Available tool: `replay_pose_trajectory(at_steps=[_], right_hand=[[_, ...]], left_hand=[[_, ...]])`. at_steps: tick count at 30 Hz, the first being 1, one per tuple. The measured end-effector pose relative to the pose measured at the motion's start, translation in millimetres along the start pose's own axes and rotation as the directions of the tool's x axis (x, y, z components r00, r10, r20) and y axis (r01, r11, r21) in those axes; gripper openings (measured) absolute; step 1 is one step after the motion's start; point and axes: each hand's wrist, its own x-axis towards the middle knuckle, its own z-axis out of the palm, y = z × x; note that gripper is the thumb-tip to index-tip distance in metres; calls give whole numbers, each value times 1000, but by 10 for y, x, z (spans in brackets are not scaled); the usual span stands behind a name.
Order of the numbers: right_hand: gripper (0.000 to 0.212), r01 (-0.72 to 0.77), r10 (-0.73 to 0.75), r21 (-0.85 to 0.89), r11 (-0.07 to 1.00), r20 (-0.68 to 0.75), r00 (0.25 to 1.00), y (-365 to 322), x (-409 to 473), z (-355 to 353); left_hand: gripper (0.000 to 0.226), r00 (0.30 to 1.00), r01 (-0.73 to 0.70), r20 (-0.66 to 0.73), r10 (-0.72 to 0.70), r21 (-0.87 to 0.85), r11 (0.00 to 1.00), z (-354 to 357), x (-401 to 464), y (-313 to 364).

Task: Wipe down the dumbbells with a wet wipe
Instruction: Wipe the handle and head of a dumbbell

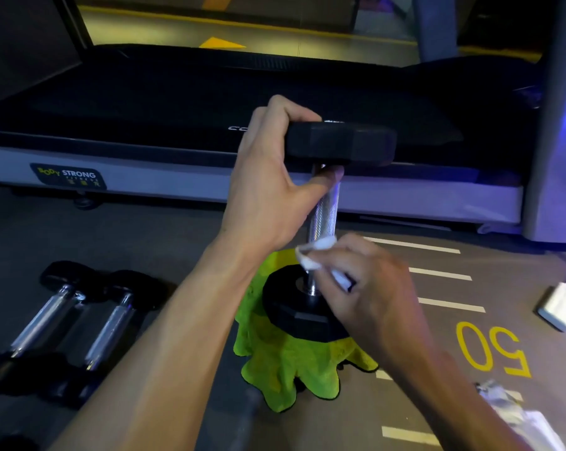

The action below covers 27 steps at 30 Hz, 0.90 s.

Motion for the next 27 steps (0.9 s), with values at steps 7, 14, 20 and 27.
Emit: replay_pose_trajectory(at_steps=[7,14,20,27], right_hand=[[22,61,-60,-8,998,7,998,54,16,16],[15,156,-175,-132,979,-150,973,70,368,-61],[19,171,-165,-100,980,65,984,51,-33,15],[18,133,-148,-91,987,-186,971,75,244,51]], left_hand=[[45,1000,13,24,-12,-19,1000,-8,43,-27],[48,998,21,56,-20,-25,999,-59,41,-32],[49,993,18,120,-10,-66,998,-86,18,-23],[30,974,124,213,-84,-183,975,-108,119,11]])
